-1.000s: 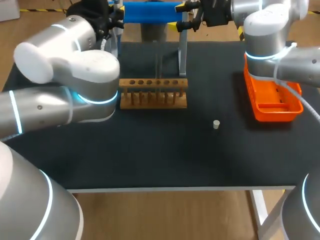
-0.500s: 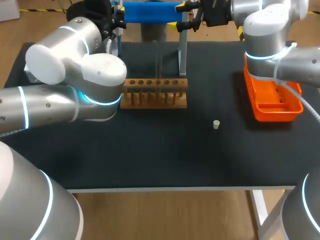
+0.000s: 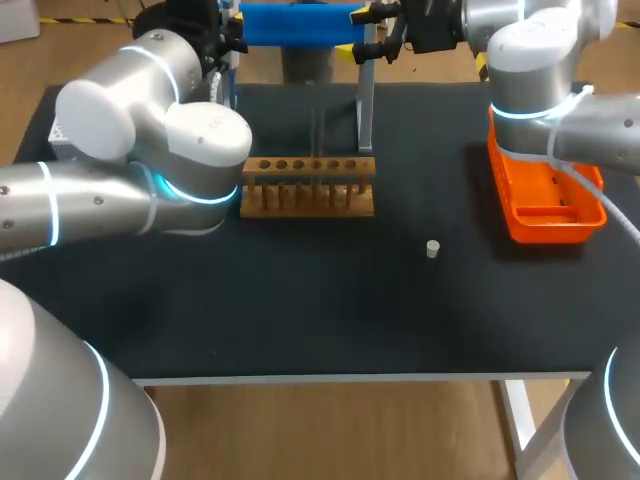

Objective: Invert the test tube, pick up the pipette, mount the tip to pipette, aspirate from beaker and dispense into the tube, eject the tip, return the pipette, and cap with the stopper.

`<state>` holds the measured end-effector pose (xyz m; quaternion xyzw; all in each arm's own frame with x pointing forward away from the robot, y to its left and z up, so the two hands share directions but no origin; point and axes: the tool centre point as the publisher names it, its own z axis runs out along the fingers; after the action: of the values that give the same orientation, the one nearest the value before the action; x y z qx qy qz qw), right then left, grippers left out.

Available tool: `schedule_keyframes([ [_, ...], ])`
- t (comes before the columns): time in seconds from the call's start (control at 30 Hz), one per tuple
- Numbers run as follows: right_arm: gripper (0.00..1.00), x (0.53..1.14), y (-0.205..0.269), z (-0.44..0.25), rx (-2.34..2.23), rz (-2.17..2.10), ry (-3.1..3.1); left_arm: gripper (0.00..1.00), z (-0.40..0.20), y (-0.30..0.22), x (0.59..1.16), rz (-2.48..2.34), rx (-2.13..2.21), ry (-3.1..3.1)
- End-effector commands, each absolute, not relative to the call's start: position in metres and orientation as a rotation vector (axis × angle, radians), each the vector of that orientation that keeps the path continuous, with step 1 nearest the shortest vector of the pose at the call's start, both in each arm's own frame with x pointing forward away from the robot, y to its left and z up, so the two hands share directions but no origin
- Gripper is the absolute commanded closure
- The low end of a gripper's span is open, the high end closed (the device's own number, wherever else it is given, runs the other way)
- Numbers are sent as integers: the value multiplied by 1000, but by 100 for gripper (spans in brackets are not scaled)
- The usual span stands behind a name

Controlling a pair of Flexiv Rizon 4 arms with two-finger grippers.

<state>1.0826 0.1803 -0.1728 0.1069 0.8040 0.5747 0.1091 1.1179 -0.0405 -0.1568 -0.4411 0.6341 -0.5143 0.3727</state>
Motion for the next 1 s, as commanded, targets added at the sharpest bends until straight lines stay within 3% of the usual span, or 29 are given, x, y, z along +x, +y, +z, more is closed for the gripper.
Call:
schedule_keyframes([
  [0.03, 0, 1083, 180, -172, 314, 1688, 2368, 100, -159, -43, 1127, -1306, -1140, 1624],
  [1.0, 0, 1083, 180, -172, 314, 1688, 2368, 100, -177, -44, 1153, -1225, -1245, 1627],
])
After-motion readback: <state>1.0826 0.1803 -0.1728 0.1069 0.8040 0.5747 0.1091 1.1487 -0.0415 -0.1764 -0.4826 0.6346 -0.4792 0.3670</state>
